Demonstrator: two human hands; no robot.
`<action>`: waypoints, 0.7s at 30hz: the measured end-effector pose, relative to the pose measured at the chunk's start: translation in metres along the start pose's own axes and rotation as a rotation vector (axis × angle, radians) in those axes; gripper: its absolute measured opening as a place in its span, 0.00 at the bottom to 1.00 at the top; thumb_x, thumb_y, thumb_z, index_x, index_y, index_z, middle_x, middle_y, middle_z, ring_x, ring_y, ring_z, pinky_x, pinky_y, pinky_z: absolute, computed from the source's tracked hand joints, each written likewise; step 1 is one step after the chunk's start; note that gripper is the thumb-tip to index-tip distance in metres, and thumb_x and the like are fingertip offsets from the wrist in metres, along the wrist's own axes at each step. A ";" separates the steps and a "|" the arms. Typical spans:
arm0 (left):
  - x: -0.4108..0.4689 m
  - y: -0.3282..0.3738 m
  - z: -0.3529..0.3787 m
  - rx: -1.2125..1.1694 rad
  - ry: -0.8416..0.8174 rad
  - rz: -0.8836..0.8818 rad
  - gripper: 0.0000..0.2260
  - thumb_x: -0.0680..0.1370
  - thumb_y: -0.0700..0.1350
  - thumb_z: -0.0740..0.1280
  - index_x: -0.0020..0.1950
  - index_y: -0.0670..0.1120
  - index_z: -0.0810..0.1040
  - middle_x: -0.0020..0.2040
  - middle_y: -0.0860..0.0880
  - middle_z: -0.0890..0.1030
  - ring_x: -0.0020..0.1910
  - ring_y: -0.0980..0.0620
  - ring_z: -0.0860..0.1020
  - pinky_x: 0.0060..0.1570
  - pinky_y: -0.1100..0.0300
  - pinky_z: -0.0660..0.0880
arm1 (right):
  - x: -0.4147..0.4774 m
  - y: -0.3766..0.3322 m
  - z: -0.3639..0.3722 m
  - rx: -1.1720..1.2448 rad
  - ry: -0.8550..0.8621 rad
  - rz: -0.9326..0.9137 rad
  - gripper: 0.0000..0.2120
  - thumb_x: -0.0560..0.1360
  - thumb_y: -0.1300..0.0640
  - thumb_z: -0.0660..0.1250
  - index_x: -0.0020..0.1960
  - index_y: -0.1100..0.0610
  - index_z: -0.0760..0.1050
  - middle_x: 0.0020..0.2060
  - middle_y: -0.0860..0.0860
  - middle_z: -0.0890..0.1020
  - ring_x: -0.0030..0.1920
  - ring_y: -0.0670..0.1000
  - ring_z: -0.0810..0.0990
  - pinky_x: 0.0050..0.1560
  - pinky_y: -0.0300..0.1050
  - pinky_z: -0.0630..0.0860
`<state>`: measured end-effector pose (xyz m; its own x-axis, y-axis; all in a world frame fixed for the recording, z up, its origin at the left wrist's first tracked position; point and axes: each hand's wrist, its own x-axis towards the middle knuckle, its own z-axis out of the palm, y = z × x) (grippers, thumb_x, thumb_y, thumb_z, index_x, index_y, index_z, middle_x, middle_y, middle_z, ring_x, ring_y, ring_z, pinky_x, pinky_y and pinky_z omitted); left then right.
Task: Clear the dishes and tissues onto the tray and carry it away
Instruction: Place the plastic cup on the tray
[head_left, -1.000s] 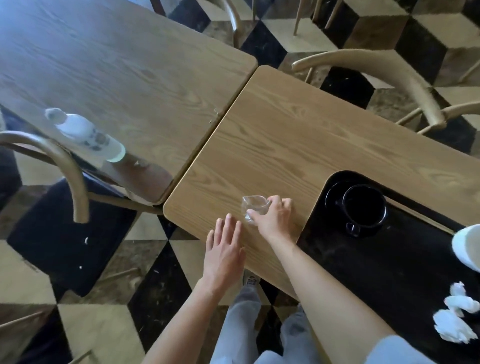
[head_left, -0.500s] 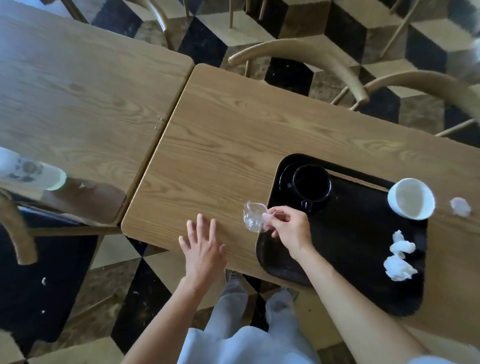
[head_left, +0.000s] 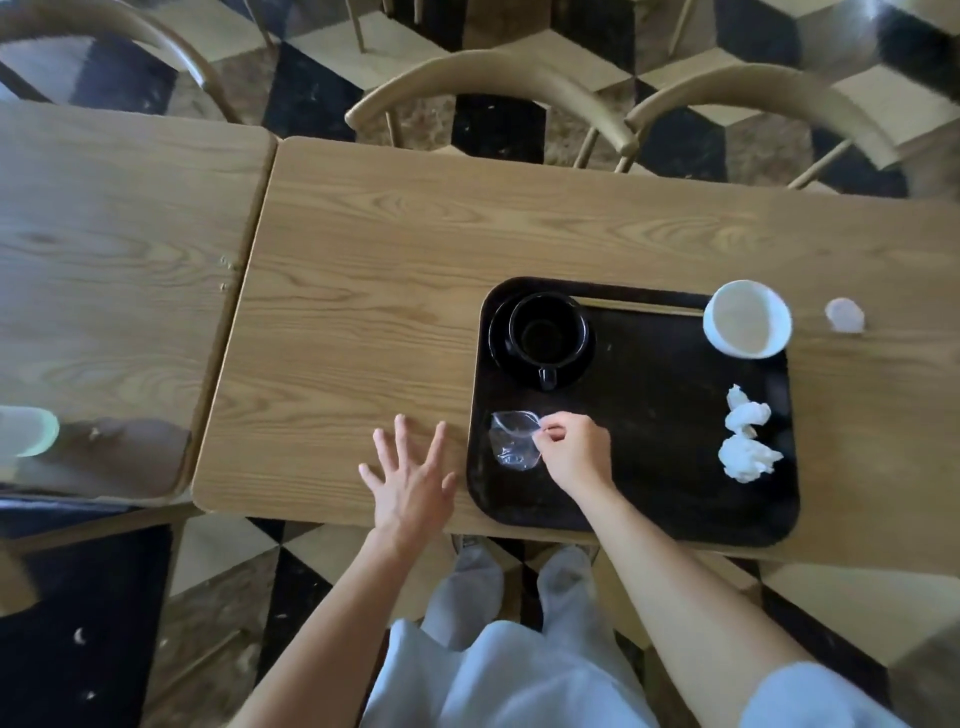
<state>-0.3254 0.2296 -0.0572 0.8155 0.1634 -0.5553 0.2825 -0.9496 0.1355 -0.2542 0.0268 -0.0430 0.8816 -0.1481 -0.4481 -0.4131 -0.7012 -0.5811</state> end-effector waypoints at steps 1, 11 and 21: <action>0.000 0.000 -0.001 -0.003 -0.001 -0.002 0.32 0.82 0.58 0.58 0.81 0.61 0.44 0.81 0.40 0.38 0.79 0.32 0.40 0.70 0.27 0.54 | 0.000 -0.002 0.001 -0.013 0.016 -0.023 0.06 0.73 0.57 0.73 0.50 0.54 0.85 0.41 0.48 0.86 0.43 0.47 0.84 0.47 0.41 0.80; -0.003 -0.001 0.001 0.007 -0.001 0.013 0.32 0.82 0.59 0.56 0.81 0.60 0.41 0.81 0.40 0.36 0.79 0.32 0.38 0.71 0.27 0.52 | -0.002 0.000 0.005 -0.071 0.024 -0.104 0.17 0.76 0.57 0.72 0.64 0.57 0.79 0.47 0.50 0.87 0.50 0.51 0.85 0.54 0.49 0.82; -0.005 -0.001 -0.008 -0.108 -0.033 0.011 0.32 0.81 0.52 0.62 0.81 0.59 0.49 0.82 0.41 0.40 0.79 0.34 0.40 0.73 0.30 0.51 | -0.007 0.037 -0.031 -0.084 0.086 -0.111 0.12 0.76 0.56 0.71 0.58 0.55 0.82 0.47 0.50 0.86 0.45 0.50 0.85 0.52 0.50 0.82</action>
<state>-0.3255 0.2316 -0.0484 0.8020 0.1424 -0.5801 0.3279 -0.9168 0.2282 -0.2684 -0.0198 -0.0400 0.9386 -0.1225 -0.3225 -0.2944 -0.7720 -0.5634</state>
